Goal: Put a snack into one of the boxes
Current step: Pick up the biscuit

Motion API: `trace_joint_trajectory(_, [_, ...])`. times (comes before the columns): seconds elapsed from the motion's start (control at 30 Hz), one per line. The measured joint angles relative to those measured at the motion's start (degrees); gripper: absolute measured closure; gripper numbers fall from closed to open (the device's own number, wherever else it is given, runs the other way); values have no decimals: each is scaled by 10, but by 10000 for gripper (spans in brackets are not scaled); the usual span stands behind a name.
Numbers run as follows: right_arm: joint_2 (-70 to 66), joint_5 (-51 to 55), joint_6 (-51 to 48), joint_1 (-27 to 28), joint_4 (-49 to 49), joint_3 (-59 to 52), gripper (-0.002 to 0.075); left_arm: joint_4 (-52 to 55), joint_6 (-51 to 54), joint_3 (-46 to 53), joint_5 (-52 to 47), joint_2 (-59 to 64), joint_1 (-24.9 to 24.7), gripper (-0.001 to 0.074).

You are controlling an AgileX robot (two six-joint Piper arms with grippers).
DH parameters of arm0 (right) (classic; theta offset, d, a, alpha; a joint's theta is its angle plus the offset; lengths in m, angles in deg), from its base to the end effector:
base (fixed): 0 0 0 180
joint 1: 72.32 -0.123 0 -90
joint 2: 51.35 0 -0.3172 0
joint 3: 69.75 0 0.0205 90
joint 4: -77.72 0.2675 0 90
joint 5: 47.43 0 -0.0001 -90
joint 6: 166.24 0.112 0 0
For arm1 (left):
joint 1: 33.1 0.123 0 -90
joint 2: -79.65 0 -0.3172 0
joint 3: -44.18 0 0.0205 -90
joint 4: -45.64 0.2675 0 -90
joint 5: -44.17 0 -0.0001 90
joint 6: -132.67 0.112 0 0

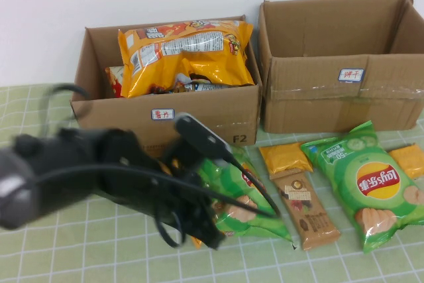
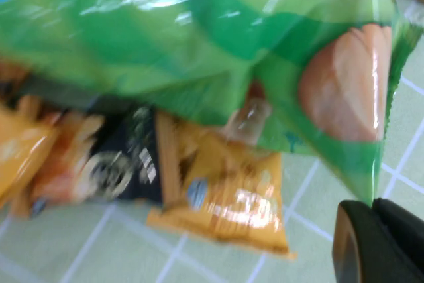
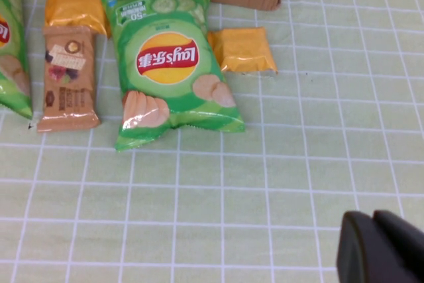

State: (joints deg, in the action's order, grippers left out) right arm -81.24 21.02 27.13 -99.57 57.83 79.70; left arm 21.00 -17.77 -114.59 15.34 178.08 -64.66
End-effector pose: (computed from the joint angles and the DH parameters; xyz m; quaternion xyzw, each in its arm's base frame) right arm 0.0443 -0.0170 0.3659 -0.0954 0.8836 -0.0141 0.4583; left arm 0.2864 -0.2024 0.2310 0.3472 0.8869 -0.1544 0.2626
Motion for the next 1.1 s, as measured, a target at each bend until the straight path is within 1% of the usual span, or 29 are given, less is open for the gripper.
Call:
trace_joint_trajectory(0.07, [0,0,0,0,1,0,720,13,4,-1,16,19,-18,729])
trace_joint_trajectory(0.1, [0,0,0,0,1,0,720,18,4,-6,16,30,-23,713])
trace_joint_trajectory(0.17, [0,3,0,0,5,0,720,22,0,-20,8,54,-26,651])
trace_joint_trajectory(0.27, [0,5,0,0,18,0,720,56,-25,-54,-17,89,-26,468])
trace_joint_trajectory(0.33, [0,5,0,0,31,0,720,91,-42,-76,-26,110,-26,318])
trace_joint_trajectory(0.4, [0,5,0,0,42,0,720,119,-55,-93,-31,126,-26,230])
trace_joint_trajectory(0.47, [0,5,0,0,47,0,720,169,-80,-114,-34,148,-26,185])
trace_joint_trajectory(0.6, [0,5,0,0,51,0,720,221,-100,-127,-40,174,-26,197])
trace_joint_trajectory(0.8, [0,5,0,0,51,0,720,235,-107,-128,-49,206,-26,266])
trace_joint_trajectory(0.9, [0,4,0,0,51,0,720,235,-108,-130,-52,207,-27,322])
trace_joint_trajectory(1.07, [0,0,0,0,51,0,721,235,-108,-134,-64,202,-27,477])
trace_joint_trajectory(1.1, [0,-2,0,0,51,0,721,235,-108,-139,-74,200,-27,479])
